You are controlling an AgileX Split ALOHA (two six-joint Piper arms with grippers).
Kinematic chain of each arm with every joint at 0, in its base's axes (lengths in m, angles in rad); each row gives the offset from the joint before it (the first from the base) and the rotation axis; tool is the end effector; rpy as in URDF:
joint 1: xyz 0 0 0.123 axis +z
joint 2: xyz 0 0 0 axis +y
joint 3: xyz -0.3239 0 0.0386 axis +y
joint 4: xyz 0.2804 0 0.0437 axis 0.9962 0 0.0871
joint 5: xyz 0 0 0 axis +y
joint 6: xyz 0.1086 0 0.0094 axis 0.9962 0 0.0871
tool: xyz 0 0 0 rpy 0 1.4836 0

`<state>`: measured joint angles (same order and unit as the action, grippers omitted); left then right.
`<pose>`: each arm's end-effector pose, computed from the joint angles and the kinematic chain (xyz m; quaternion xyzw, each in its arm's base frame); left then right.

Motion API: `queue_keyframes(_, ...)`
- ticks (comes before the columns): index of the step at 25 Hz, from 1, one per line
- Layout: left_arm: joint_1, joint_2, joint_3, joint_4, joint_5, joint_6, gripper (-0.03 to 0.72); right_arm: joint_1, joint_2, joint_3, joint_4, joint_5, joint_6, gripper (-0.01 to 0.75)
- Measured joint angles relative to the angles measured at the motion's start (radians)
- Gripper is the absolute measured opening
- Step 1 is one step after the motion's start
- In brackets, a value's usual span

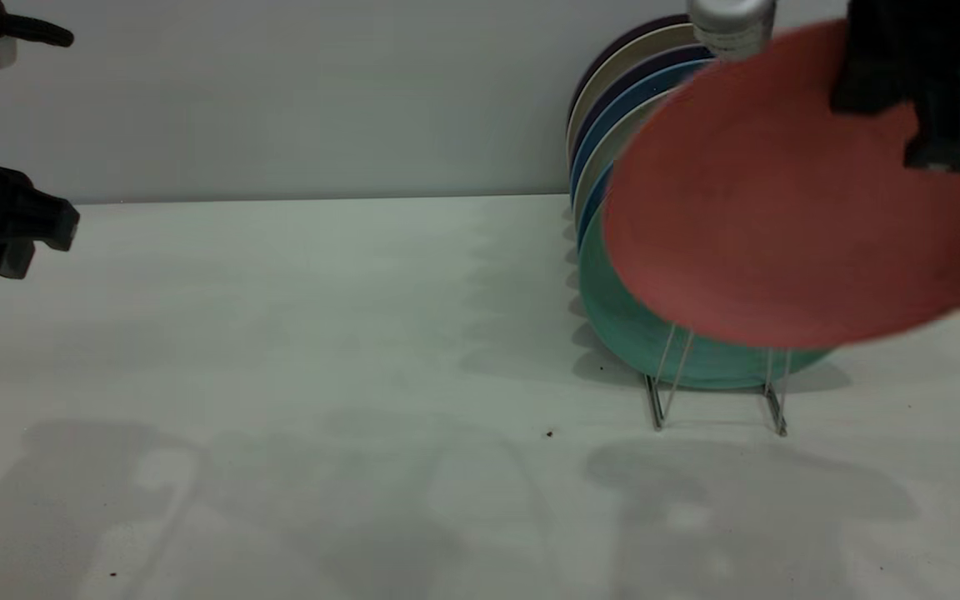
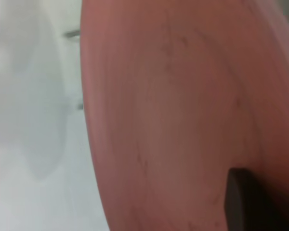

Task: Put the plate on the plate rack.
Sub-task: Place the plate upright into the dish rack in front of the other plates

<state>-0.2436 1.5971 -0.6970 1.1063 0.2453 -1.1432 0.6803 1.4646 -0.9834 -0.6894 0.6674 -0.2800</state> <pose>0.3159 -0.0540 0.1683 0.0570 0.9415 0.0564 0.3273 0.2850 0.1753 0.2772 -0.6018 0.7135 -0.2168 0.2859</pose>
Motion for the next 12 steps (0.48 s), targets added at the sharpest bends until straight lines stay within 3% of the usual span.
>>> queue_keyframes(12, 0.000, 0.000, 0.000, 0.001, 0.000, 0.000, 0.431, 0.007, 0.036, 0.000, -0.159, -0.075, 0.031, 0.094)
